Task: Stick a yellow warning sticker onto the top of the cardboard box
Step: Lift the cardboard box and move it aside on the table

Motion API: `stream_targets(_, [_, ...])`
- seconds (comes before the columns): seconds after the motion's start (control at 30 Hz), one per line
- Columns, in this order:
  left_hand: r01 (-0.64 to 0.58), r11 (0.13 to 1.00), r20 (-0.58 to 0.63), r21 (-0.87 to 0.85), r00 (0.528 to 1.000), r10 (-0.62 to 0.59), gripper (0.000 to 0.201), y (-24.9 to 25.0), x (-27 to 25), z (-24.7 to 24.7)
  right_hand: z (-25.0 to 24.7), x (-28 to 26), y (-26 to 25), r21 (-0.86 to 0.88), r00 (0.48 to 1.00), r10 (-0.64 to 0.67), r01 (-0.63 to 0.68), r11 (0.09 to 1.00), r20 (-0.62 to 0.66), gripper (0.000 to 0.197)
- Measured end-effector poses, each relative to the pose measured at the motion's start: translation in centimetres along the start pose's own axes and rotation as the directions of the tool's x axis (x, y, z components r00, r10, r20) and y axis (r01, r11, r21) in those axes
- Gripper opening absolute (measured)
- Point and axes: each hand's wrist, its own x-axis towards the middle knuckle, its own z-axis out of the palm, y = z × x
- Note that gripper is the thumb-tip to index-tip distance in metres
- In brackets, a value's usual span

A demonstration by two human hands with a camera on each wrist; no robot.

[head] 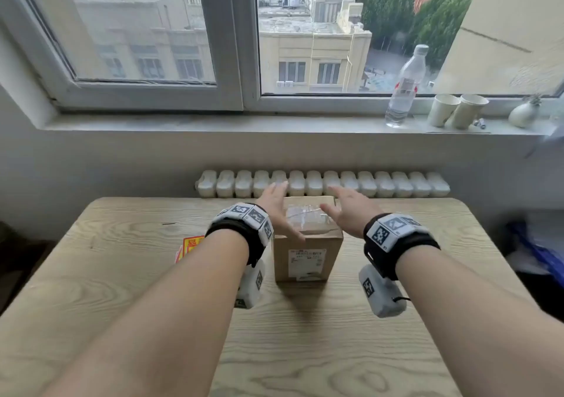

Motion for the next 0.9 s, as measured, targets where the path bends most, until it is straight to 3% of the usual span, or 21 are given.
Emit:
stream_targets(0.1, [-0.02, 0.998, 0.02, -0.057, 1.0, 0.022, 0.139, -0.6, 0.0, 1.2, 1.8, -0.3, 0.5, 0.062, 0.999, 0.012, -0.014, 0.998, 0.031, 0.066])
stream_targets(0.37, [-0.042, 0.96, -0.143, -0.275, 0.99, 0.002, 0.121, -2.2, 0.3, 3.8, 6.6, -1.3, 1.8, 0.363, 0.996, 0.073, -0.051, 0.93, -0.048, 0.062])
stream_targets(0.47, [-0.096, 0.93, -0.175, -0.354, 0.984, 0.035, 0.12, -3.1, 0.6, 4.9, 7.5, -1.0, 1.9, 0.37, 0.987, 0.09, -0.034, 0.928, -0.134, 0.06])
stream_targets(0.6, [-0.161, 0.824, -0.194, -0.544, 0.979, 0.064, 0.117, -4.1, 1.2, 6.2, 8.6, -0.9, 2.3, 0.32, 0.959, 0.096, -0.006, 0.947, -0.266, 0.057])
stream_targets(0.73, [-0.182, 0.83, -0.261, -0.528, 0.964, 0.045, 0.113, -4.1, 1.4, 6.6, 9.3, -0.4, 2.6, 0.29, 0.928, 0.08, 0.031, 0.957, -0.364, 0.058])
stream_targets(0.9, [-0.167, 0.849, -0.265, -0.502, 0.964, 0.033, 0.114, -3.3, -1.2, 6.9, 9.6, -2.2, 2.5, 0.307, 0.927, 0.091, 0.027, 0.951, -0.365, 0.058])
